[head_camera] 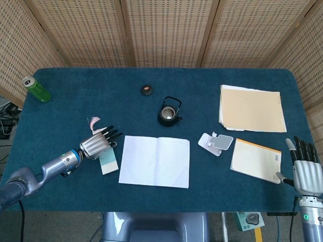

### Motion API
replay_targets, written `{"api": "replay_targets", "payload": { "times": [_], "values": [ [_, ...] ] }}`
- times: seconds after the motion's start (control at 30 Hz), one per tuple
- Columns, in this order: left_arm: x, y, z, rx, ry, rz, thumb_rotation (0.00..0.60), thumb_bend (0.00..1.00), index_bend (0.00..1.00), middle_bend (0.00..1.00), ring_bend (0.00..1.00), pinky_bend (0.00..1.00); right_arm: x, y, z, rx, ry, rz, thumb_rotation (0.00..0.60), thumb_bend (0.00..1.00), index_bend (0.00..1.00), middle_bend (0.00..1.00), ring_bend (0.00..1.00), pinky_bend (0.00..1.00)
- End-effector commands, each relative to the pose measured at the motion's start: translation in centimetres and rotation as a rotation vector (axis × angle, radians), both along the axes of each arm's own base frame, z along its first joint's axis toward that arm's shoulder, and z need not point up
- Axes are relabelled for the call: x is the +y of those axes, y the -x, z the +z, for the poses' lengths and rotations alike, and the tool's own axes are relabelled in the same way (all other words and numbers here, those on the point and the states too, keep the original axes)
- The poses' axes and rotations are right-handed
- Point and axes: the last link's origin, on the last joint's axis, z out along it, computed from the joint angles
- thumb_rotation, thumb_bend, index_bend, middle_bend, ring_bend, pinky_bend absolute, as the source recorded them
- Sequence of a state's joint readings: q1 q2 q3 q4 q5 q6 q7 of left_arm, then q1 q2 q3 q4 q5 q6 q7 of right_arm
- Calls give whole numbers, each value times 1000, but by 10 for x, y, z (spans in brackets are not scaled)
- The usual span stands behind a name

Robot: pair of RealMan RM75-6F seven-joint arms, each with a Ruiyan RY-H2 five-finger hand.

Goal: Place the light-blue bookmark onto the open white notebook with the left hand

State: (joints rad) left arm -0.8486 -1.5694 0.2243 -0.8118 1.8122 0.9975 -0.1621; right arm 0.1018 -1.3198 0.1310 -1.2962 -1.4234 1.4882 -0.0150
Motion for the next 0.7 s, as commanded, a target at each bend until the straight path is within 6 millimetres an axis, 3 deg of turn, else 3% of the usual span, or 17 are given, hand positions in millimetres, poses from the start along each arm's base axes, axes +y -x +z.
{"api": "replay_targets", "payload": {
  "times": [0.03,0.37,0.7],
  "values": [
    [0,0,0,-1,0,-1,600,376,623,0,0,0,0,0,0,0,0,1,600,101,46,0,0,0],
    [0,-9,8,-12,-14,-45,600,376,625,0,0,0,0,0,1,-6,2,1,600,101,47,0,0,0],
    [2,-47,10,-26,-24,-203,600,376,621,0,0,0,1,0,5,-19,10,3,600,101,46,0,0,0]
  ]
}}
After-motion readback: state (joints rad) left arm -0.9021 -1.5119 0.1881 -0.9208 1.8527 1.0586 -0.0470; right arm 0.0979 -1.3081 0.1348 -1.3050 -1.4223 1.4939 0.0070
